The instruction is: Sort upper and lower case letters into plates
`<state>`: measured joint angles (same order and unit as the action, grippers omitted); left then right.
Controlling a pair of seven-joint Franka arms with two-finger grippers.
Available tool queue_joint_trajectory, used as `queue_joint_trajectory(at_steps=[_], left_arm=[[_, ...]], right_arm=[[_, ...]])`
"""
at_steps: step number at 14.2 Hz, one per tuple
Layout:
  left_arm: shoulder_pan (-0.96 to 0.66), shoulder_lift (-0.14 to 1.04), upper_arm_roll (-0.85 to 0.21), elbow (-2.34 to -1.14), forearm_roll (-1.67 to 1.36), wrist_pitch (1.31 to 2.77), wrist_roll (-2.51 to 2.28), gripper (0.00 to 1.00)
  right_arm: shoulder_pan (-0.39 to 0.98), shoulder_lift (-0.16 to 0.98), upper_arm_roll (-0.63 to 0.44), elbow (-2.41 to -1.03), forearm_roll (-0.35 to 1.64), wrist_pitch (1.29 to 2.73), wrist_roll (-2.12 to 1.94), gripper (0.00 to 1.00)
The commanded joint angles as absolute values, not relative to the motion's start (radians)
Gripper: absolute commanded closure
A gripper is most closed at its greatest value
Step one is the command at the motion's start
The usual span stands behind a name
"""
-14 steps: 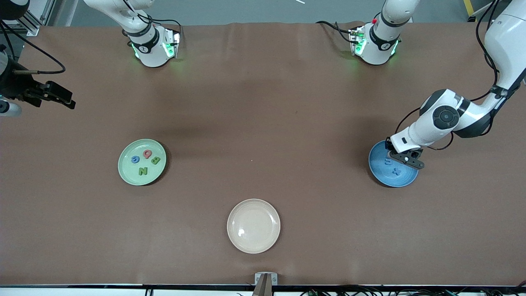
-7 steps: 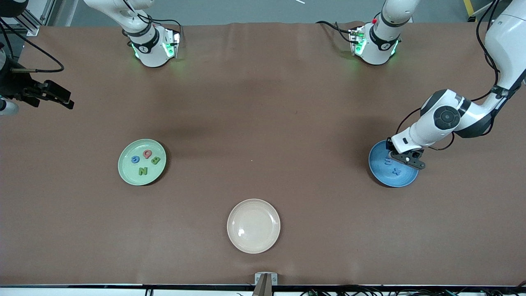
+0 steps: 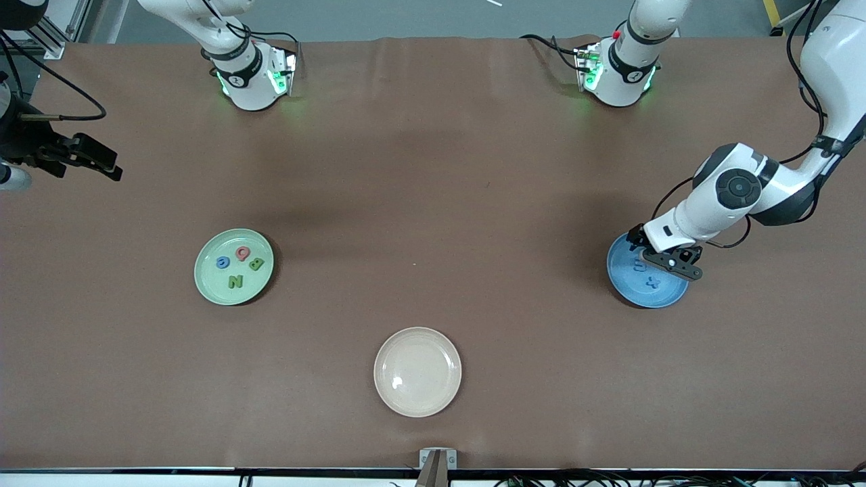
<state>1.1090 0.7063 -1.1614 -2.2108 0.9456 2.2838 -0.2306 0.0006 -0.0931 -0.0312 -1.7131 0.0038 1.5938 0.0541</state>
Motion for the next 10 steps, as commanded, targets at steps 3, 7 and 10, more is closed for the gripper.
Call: queue_joint_trajectory(at_steps=[3, 7, 10], left_arm=[[1.131, 0.623, -1.334, -2.068, 0.740, 2.025, -0.222, 0.00], [1.103, 0.435, -1.341, -1.964, 0.369, 1.979, -0.160, 0.00], [1.108, 0.255, -1.301, -1.913, 0.241, 1.968, -0.019, 0.00]], right_arm=[[-0.021, -0.117, -0.028, -1.741, 0.014, 1.606, 0.046, 0.00], [-0.020, -0.117, -0.026, -1.744, 0.014, 1.608, 0.046, 0.00], [-0.021, -0.117, -0.023, -1.744, 0.014, 1.608, 0.046, 0.00]])
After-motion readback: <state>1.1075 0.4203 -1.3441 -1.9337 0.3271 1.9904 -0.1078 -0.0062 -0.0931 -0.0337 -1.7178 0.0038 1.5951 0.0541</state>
